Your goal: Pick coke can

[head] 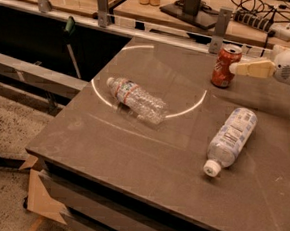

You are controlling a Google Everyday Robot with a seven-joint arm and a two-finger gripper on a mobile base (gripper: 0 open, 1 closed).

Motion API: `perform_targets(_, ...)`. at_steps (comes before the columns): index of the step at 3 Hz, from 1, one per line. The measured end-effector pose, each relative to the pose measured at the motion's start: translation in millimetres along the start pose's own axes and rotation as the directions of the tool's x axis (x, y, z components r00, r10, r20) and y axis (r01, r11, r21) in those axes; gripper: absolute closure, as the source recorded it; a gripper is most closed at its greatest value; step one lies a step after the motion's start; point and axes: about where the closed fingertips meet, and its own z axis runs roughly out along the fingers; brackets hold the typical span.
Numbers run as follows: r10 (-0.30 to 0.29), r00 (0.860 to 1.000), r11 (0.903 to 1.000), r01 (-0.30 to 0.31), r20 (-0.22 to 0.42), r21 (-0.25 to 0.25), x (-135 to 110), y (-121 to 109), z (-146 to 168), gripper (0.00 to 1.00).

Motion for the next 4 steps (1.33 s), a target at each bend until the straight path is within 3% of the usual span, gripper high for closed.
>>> perform_targets(1,-0.013,0.998,0.9962,0.009,-0.056,-0.087,10.4,13.9,30.8,0.0)
perform_targets(2,-0.048,0.989,0.9754,0.017,-0.137,-0.22,27.4,43.6,60.4,0.26)
perform_targets(3,-0.069,0.984,0.9626,0.022,-0.166,-0.27,32.9,55.0,67.2,0.5)
perform_targets(4,-0.096,0.992,0.9543,0.068,-0.084,-0.291,6.4,63.1,58.8,0.72)
